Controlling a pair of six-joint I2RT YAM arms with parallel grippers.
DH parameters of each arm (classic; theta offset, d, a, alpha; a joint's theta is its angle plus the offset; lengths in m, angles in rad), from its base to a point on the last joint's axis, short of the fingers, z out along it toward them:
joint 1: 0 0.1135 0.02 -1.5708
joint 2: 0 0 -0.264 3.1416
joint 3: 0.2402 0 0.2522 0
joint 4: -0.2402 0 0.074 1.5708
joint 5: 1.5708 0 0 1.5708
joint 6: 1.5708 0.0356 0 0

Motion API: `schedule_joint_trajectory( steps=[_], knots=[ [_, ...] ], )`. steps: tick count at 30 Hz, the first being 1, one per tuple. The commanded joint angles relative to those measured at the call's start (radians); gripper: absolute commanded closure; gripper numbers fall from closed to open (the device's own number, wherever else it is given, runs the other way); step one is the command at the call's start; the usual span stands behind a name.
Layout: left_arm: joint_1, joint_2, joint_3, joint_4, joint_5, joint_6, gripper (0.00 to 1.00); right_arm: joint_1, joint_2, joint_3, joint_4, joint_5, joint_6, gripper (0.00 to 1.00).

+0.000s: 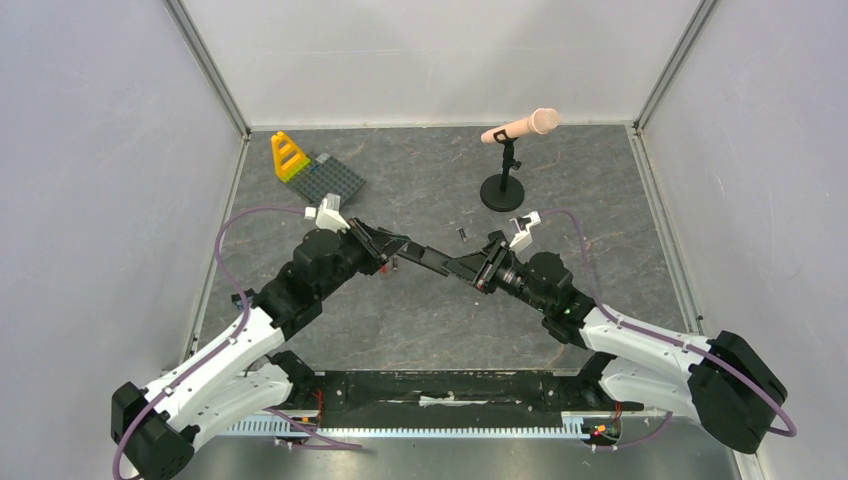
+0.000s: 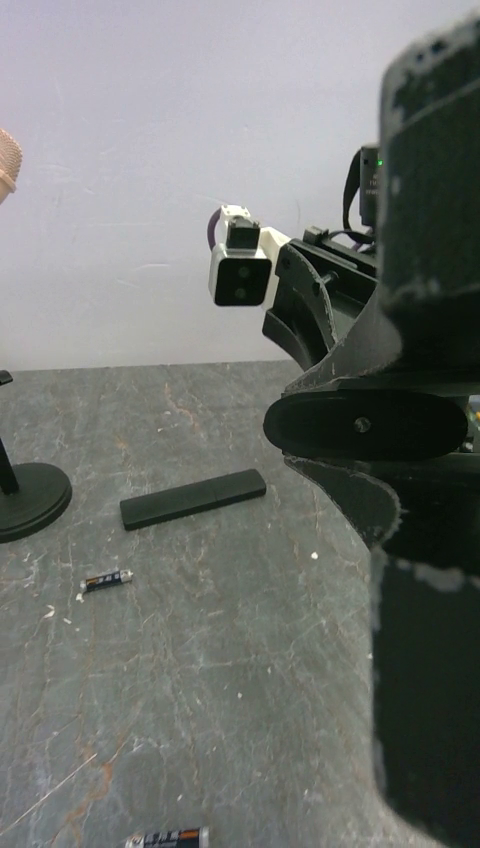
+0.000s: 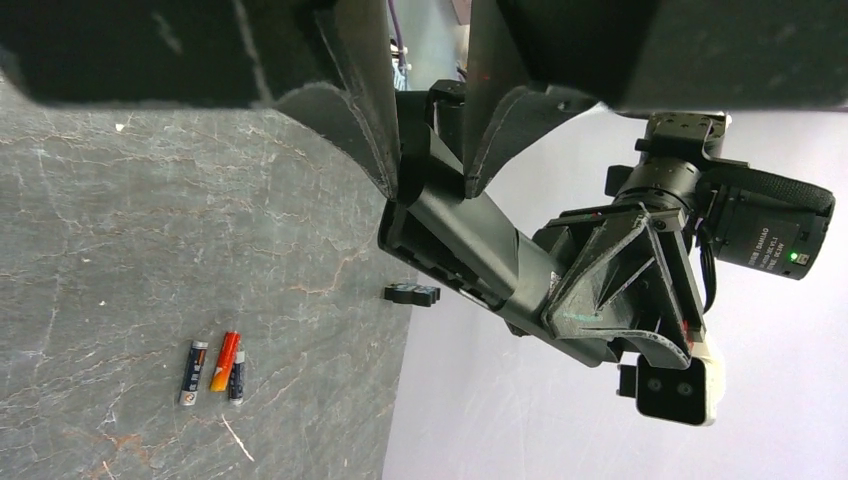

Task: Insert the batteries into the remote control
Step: Remove the battery cover from the remote control.

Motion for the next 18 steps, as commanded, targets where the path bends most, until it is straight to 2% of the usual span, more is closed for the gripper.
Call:
schedule_joint_trajectory(
  steps=[1, 7, 13, 18],
  knots=[
    [0.005, 0.000, 0.060, 0.051, 0.009, 0.121, 0.98, -0.007, -0.011, 0.037, -0.046, 0.010, -0.030, 0.75],
    [0.005, 0.006, 0.059, 0.057, 0.007, 0.198, 0.98, -0.007, -0.005, 0.044, -0.032, 0.011, -0.029, 0.82],
    [0.005, 0.020, 0.048, 0.026, -0.031, 0.263, 0.98, -0.009, 0.010, 0.032, 0.065, 0.016, -0.004, 1.00],
    [0.005, 0.036, 0.047, -0.050, -0.113, 0.307, 0.98, -0.012, 0.017, 0.022, 0.126, 0.033, 0.008, 1.00]
  ],
)
